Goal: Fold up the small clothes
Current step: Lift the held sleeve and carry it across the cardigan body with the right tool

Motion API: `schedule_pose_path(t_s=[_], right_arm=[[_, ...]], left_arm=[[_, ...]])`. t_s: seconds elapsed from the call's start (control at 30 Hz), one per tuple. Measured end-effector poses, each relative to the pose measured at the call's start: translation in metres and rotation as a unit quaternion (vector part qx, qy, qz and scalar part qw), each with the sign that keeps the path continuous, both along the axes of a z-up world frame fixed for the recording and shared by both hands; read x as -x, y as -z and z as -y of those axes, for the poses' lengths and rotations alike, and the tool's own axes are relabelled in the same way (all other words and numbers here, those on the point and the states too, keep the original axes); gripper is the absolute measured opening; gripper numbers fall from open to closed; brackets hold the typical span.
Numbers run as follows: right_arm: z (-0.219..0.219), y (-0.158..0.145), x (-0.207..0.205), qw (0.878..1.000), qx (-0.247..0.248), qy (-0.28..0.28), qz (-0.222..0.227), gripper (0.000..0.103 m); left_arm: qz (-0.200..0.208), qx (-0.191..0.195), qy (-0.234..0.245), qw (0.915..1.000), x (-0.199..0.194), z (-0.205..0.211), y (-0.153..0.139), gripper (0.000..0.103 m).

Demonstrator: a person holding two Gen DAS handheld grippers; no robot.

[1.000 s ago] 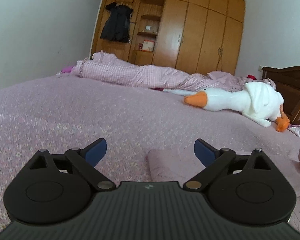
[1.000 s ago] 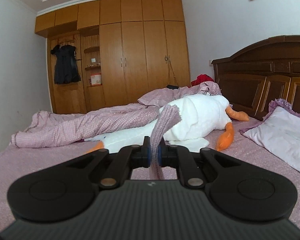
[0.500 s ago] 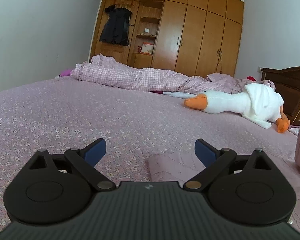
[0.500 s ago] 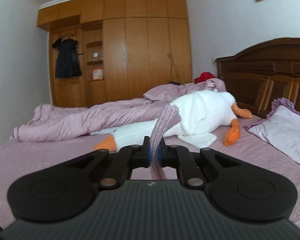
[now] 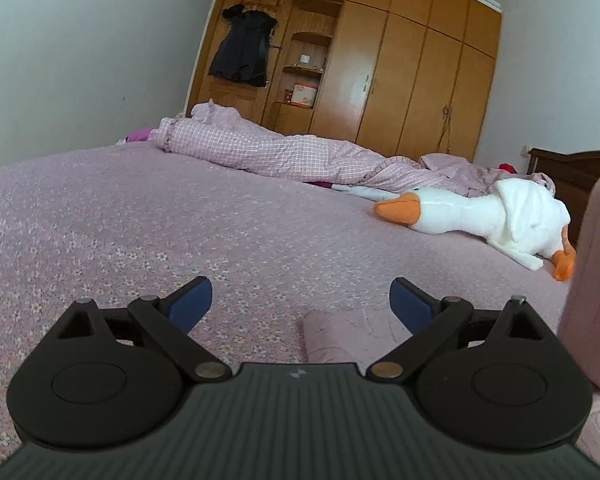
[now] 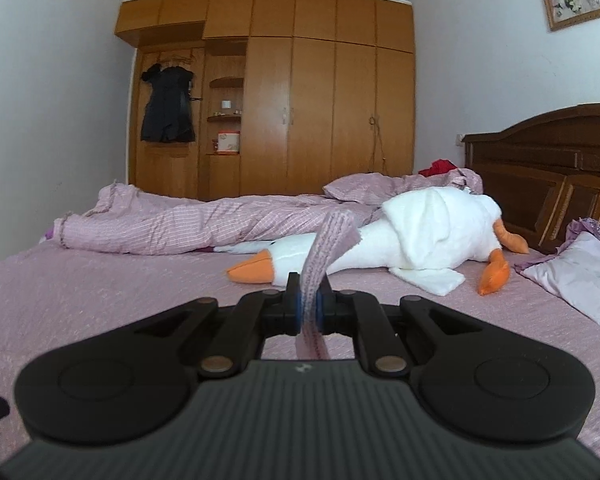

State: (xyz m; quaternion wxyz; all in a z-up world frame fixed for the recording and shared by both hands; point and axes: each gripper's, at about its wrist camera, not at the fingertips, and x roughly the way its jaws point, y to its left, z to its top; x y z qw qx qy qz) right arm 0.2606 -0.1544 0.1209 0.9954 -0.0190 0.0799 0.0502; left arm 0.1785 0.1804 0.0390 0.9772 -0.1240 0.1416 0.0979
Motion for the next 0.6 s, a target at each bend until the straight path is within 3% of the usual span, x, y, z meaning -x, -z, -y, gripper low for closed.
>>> schedule_pose_path(t_s=[0.33, 0.6], right_arm=[[-0.038, 0.038, 0.024, 0.996, 0.048, -0.066, 0.028, 0.011], [-0.068, 0.082, 0.036, 0.985, 0.107, -0.135, -0.002, 0.011]], left_arm=[[-0.005, 0.002, -0.004, 1.0, -0.001, 0.0, 0.002, 0.099], [-0.012, -0.005, -0.001, 0.9999, -0.002, 0.002, 0.002, 0.099]])
